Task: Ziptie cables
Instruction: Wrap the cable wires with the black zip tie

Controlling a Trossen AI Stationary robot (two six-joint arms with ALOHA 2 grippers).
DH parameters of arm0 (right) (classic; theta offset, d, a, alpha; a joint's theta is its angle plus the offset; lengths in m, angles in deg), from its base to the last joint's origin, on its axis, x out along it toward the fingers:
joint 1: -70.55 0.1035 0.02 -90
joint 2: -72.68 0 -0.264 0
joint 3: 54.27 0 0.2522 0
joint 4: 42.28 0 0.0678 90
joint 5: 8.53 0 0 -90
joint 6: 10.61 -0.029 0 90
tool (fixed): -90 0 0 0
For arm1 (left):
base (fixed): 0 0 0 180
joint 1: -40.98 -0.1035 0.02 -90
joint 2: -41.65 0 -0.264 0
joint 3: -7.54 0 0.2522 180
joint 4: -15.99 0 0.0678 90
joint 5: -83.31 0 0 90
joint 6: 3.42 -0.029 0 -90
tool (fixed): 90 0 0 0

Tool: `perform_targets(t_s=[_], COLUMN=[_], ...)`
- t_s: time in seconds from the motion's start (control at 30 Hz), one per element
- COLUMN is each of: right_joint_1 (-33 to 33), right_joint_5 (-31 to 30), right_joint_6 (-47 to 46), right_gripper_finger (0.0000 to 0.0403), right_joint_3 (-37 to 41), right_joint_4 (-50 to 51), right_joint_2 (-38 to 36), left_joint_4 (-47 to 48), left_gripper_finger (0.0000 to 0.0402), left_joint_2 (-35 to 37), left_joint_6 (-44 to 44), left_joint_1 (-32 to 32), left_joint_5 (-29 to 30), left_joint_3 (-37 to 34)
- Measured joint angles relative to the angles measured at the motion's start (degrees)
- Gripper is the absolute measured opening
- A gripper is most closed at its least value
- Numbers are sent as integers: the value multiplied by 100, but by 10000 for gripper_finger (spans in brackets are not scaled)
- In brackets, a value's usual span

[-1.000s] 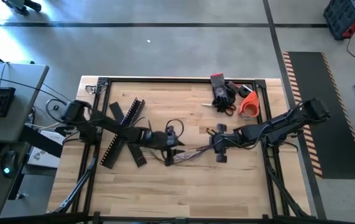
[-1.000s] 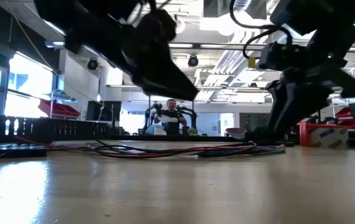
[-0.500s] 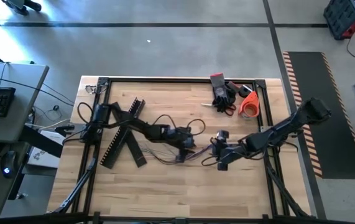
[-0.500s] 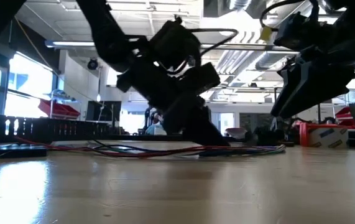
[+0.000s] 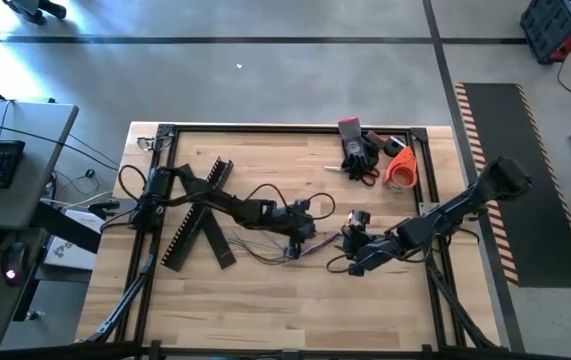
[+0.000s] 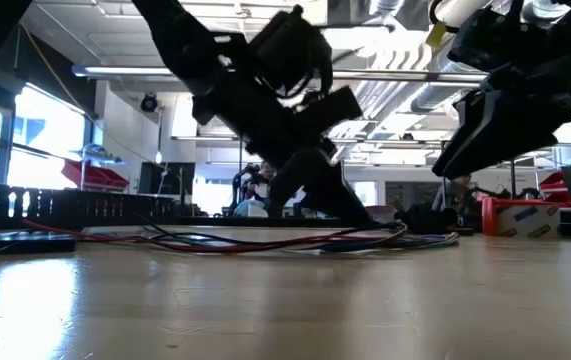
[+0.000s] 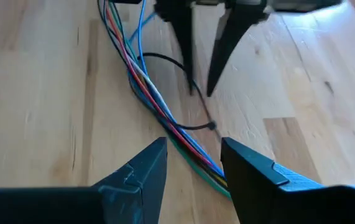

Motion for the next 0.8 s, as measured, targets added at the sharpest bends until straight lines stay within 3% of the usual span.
perform_targets(t_s=[0.1,0.37,0.5,0.63,0.8], right_joint_1=[0,22,23,75,190], right_joint_5=[-114,-403,-435,-410,-504], right_joint_6=[-43,-356,-379,-402,-337], right_gripper_finger=[139,140,140,140,140], right_joint_3=[-1,1,1,0,-34], right_joint_4=[-266,-449,-509,-496,-521], right_joint_2=[35,414,611,563,298], left_joint_4=[-93,-438,-378,-320,-82], left_gripper_finger=[6,0,4,29,89], left_joint_2=[108,210,202,191,181], left_joint_6=[-154,-703,-581,84,206], left_joint_1=[97,493,567,253,-73], left_joint_5=[365,1305,1466,640,-295], left_joint_3=[7,13,0,6,4])
